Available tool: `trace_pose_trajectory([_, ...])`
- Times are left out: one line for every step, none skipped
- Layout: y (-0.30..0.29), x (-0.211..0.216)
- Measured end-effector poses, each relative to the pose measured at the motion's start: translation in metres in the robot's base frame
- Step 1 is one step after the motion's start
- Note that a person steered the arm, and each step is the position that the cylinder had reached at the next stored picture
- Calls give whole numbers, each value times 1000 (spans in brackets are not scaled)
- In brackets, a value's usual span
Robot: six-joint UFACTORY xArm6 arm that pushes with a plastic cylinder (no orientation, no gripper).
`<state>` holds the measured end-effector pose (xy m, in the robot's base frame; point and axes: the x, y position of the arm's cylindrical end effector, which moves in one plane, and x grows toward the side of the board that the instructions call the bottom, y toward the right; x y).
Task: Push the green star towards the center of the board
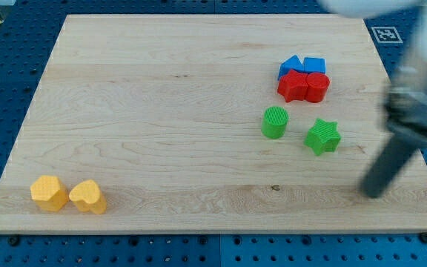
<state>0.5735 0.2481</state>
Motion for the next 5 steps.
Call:
trace_pose_trajectory([62,-29])
trace_pose_trajectory([40,-58])
trace_pose_trajectory([-22,-67])
trace_pose_trajectory([-106,-72])
trace_pose_trajectory([-193,-72])
